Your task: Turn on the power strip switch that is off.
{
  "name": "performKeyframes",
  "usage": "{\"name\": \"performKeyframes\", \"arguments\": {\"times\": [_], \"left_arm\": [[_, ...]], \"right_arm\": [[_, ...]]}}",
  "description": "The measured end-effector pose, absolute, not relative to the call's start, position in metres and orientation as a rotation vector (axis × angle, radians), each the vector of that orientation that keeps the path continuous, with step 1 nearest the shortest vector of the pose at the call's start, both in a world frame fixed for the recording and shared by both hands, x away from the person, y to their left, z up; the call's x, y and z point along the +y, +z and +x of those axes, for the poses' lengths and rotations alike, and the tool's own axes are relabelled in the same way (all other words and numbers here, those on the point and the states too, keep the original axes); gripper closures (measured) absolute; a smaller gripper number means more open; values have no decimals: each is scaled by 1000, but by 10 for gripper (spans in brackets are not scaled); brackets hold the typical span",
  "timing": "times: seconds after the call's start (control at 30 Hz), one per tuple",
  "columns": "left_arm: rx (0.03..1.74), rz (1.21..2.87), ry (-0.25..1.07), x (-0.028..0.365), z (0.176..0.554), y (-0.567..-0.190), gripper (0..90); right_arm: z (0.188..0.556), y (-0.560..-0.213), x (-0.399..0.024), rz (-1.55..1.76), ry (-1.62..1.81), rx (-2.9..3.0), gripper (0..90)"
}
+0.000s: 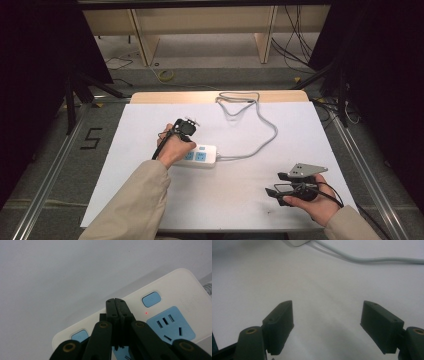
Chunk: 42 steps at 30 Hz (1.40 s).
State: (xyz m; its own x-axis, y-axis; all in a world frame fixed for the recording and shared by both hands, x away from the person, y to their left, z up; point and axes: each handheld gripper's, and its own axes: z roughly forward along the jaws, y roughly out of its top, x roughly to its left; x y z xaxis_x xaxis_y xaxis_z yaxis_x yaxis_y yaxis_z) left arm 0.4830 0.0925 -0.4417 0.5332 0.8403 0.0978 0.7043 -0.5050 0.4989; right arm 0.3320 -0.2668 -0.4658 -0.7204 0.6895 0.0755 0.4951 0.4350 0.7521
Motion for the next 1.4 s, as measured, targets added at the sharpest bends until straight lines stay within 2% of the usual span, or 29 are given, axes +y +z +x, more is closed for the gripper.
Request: {"name": "performKeyframes", "arguments": {"times": [0.07, 0.17, 0.33, 0.53, 0.6, 0.73, 0.8, 1.4], "left_arm": [[1273, 2364, 484, 94, 482, -440, 823], [1268, 2330, 508, 99, 480, -433, 789], [1260, 2288, 494, 104, 476, -427, 677], [1248, 2175, 363, 112, 474, -419, 573], [1242, 2169, 369, 113, 472, -418, 541], [1200, 2168, 377, 116, 467, -417, 447], [1120, 2191, 382, 117, 464, -417, 393], [944, 2189, 468, 133, 421, -418, 245]], "right_arm": [[332, -466, -267, 1035, 1162, 2442, 265], [332, -466, -267, 1035, 1162, 2442, 265], [332, -466, -267, 1031, 1158, 2445, 265], [332, -466, -267, 1028, 1156, 2447, 265], [332, -466, -268, 1028, 1156, 2446, 265], [332, -466, -267, 1031, 1157, 2446, 266], [332, -466, -267, 1030, 1157, 2445, 265], [332, -466, -267, 1028, 1155, 2448, 265]]}}
